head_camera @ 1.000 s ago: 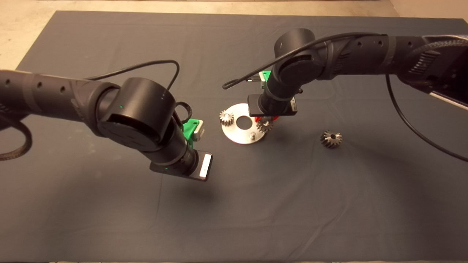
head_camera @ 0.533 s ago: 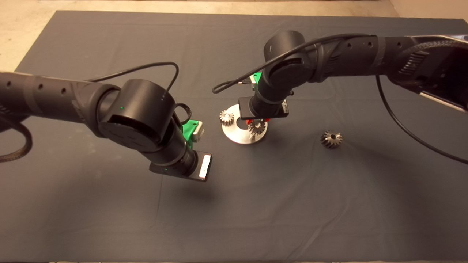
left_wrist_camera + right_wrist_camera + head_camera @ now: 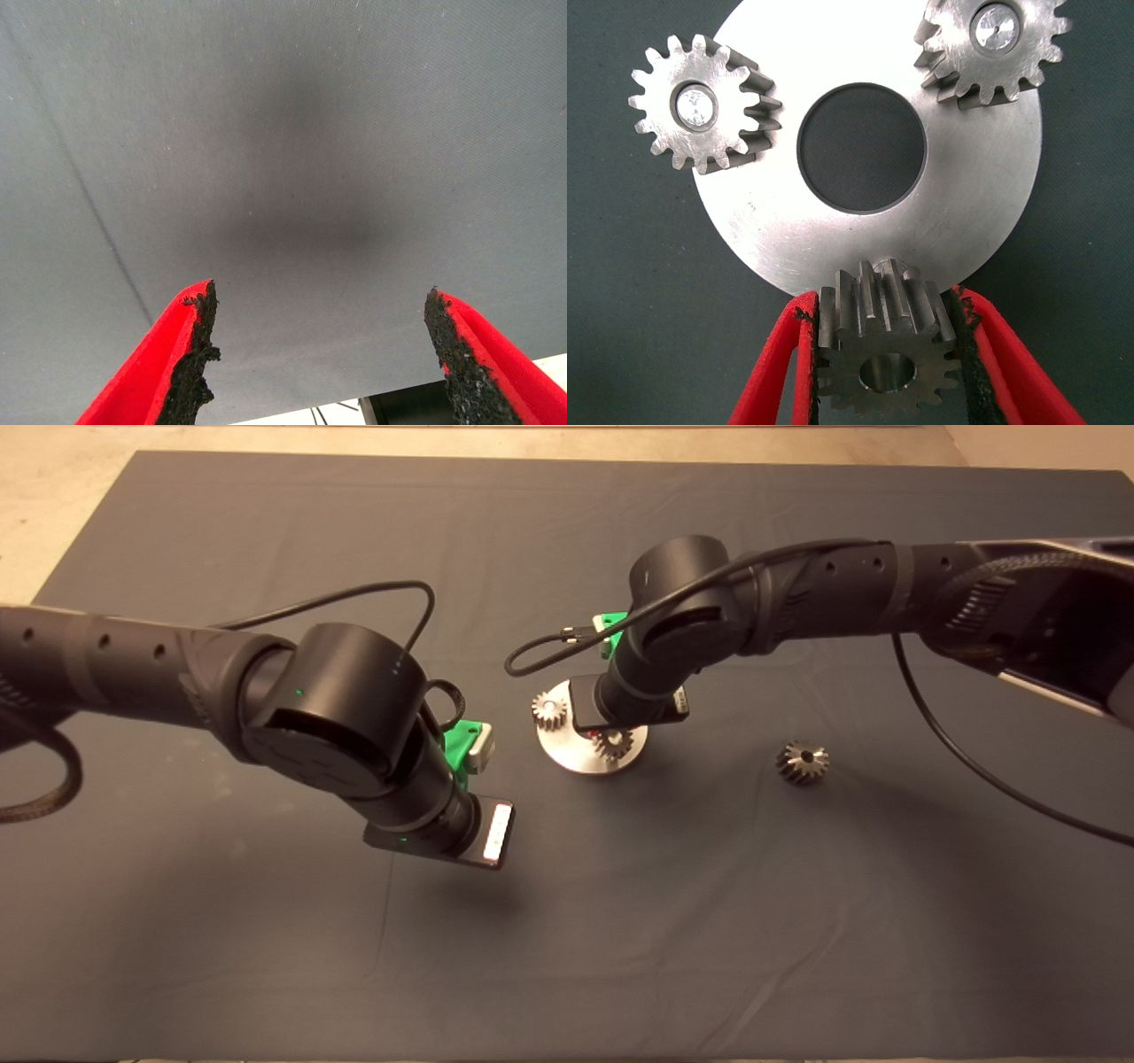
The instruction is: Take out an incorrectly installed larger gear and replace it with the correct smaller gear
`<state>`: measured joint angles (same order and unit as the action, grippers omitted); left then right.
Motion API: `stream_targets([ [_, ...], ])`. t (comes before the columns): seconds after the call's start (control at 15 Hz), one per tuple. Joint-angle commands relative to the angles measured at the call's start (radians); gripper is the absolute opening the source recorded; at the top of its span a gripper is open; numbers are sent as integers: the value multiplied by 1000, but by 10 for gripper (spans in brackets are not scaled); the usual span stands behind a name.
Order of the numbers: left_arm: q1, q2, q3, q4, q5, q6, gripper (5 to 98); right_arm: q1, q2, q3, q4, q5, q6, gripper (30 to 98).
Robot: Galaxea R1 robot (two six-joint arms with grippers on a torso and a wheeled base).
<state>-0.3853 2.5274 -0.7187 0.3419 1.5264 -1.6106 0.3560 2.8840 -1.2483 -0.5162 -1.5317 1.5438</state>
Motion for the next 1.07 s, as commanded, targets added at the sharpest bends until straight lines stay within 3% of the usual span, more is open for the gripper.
stream_targets([
  [0.0, 6, -1, -10, 21, 132, -2, 592, -2, 5, 1, -70, -126, 9, 312],
  [1.0, 8, 24, -19, 35, 132, 5, 592, -9, 4, -52, -99, -126, -2, 313],
])
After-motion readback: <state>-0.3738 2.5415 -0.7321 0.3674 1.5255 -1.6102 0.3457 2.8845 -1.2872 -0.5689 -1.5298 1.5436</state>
